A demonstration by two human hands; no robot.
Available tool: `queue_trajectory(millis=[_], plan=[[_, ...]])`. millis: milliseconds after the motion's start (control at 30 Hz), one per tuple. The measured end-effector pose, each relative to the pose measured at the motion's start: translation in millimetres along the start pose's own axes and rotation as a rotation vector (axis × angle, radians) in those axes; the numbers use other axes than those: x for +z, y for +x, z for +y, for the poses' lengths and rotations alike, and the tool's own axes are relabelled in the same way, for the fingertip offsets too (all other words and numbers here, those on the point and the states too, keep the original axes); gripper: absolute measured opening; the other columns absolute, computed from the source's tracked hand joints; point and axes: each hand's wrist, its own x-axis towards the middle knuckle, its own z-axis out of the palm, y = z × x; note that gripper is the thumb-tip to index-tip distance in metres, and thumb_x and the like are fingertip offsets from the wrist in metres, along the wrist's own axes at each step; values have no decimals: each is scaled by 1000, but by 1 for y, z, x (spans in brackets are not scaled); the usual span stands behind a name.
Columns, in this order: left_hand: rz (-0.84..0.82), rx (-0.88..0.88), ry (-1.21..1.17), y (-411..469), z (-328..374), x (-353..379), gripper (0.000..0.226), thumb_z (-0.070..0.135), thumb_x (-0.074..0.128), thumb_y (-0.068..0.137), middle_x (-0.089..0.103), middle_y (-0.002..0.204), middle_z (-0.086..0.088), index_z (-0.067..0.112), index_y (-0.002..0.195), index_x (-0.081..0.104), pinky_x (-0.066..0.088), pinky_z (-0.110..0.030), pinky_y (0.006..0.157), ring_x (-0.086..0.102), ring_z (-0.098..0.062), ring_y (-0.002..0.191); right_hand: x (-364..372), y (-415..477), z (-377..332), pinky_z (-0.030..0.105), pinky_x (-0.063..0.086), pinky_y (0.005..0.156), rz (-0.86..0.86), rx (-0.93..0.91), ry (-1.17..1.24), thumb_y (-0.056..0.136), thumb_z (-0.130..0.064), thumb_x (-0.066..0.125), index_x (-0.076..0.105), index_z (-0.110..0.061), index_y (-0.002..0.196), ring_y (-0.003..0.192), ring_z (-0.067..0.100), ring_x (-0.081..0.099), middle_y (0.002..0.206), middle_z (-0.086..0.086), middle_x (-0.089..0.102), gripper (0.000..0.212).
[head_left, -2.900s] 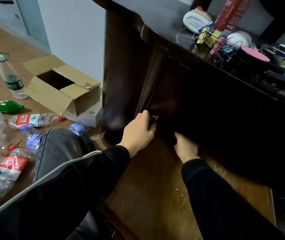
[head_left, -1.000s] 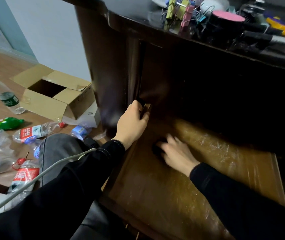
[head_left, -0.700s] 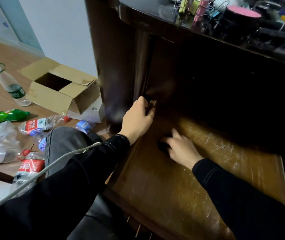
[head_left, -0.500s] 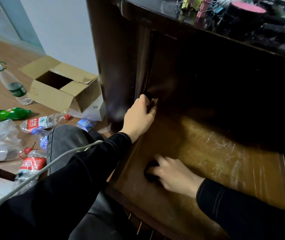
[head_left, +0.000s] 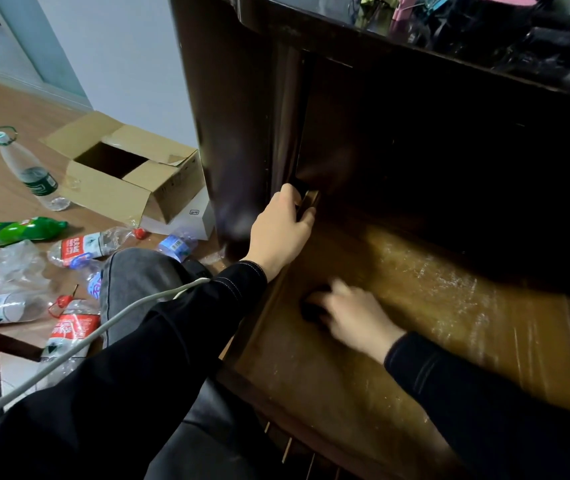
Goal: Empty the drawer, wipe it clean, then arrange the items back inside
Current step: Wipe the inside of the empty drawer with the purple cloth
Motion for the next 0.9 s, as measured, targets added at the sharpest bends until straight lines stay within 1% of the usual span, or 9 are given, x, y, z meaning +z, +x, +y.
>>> queue_trajectory(millis=[100,233,300,400,467,567,633,767,900], plan=[[-1,0,3,-1,1,-1,26,38,56,94,60,109,1,19,108,47,37,-34,72,58,-26,91,-7,12,-5,41,58,85,21,100,-32,94,-4,58,51,-31,144,106,35,63,136,13,48,57],[-7,0,-8,0,0,-1,24,38,56,94,60,109,2,20,107,46,37,-33,72,58,-23,91,15,-31,-42,32,50,53,-174,-241,23,78,1,67,66,-28,122,72,26,65,108,6,52,53],[-7,-5,-6,0,0,-2,25,39,56,94,60,109,2,20,108,46,39,-34,73,58,-24,92,10,-18,-35,34,57,65,-128,-207,17,88,-5,64,60,-33,132,85,27,67,117,5,50,52],[1,-1,4,0,1,-2,27,38,57,93,61,110,0,18,108,47,42,-37,75,59,-27,93,-4,10,-14,39,58,86,24,59,14,99,-16,59,49,-36,144,105,30,65,135,8,48,51],[-1,-1,11,0,1,-2,27,38,56,93,61,109,0,18,108,47,43,-37,75,59,-27,92,-1,8,-26,39,58,78,46,34,-3,97,-13,58,53,-35,141,96,31,67,127,9,51,49],[-7,0,6,1,0,-1,27,39,56,93,60,109,2,19,109,47,41,-35,73,58,-25,91,16,-22,-56,38,54,63,-155,-228,55,93,-9,59,59,-34,134,76,31,65,113,9,54,48],[-1,-6,1,1,0,0,27,40,56,93,61,109,3,19,108,47,38,-34,72,58,-24,90,9,-12,-50,36,53,70,-134,-212,70,97,-17,59,56,-36,137,86,31,66,119,7,54,44],[2,-14,-2,0,1,-1,26,39,56,93,61,109,2,19,107,47,39,-34,73,58,-24,91,0,17,-35,36,52,83,57,44,37,101,-20,54,52,-32,142,103,33,64,132,9,50,42],[-8,-7,-9,-2,2,-3,26,38,56,94,61,110,2,18,109,47,43,-36,75,58,-24,93,20,-18,-71,33,51,75,-185,-251,152,104,-21,48,56,-28,138,96,33,65,121,8,55,36]])
